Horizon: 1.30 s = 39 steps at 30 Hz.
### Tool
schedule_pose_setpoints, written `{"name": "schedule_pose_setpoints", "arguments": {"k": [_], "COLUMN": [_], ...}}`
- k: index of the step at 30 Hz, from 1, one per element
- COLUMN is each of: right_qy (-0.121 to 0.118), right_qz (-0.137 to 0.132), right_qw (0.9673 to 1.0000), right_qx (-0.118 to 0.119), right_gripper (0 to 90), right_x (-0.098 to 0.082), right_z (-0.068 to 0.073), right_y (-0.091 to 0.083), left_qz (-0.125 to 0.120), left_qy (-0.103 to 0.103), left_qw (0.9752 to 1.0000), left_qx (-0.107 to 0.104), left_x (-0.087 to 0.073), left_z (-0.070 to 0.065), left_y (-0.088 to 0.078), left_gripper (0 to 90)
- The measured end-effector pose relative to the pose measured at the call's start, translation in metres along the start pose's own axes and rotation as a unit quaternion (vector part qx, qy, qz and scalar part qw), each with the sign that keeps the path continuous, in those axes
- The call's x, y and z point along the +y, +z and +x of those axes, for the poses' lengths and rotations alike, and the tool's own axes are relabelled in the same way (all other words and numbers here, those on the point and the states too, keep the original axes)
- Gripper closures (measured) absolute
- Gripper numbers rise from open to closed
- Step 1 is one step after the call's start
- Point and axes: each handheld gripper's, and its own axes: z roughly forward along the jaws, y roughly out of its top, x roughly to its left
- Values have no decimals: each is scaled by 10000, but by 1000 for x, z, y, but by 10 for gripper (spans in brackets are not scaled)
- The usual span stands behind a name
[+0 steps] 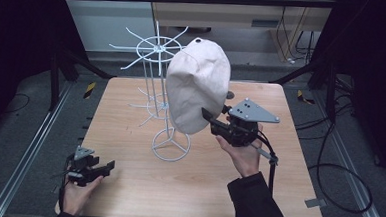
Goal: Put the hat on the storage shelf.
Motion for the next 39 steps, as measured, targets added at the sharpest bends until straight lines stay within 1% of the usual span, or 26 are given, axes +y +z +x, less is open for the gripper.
{"name": "schedule_pose_setpoints", "arguments": {"k": [9, 14, 18, 23, 26, 31, 33, 34, 37, 39], "right_qy": [44, 137, 205, 278, 331, 413, 489, 543, 534, 520], "right_qz": [27, 18, 7, 25, -2, 90, 133, 180, 300, 439], "right_qw": [9999, 9996, 9992, 9987, 9980, 9969, 9962, 9958, 9951, 9941], "right_qx": [-163, -258, -329, -437, -545, -671, -705, -718, -781, -847], "right_gripper": [449, 376, 323, 282, 261, 228, 216, 212, 199, 186], "right_x": [-7, -12, -19, -29, -36, -51, -58, -62, -73, -84], "right_z": [-7, -12, -17, -23, -27, -35, -39, -40, -42, -44], "right_y": [-3, -7, -12, -22, -28, -37, -41, -43, -47, -49], "left_qz": [-3, -1, 2, 5, 7, 7, 9, 8, 6, 5], "left_qy": [0, 1, -2, 0, 2, -4, -2, -6, 2, 8], "left_qw": [10000, 10000, 10000, 10000, 10000, 10000, 10000, 10000, 10000, 10000], "left_qx": [5, 8, 11, 14, 20, 24, 29, 26, 34, 33], "left_x": [0, 0, 0, 0, 0, -1, -1, -1, -1, -1], "left_z": [0, 0, 0, 0, 0, -1, -1, -1, -1, -1], "left_y": [0, 0, 0, 0, 0, 1, 1, 1, 1, 0], "left_gripper": [343, 343, 343, 343, 343, 343, 343, 343, 343, 343]}}
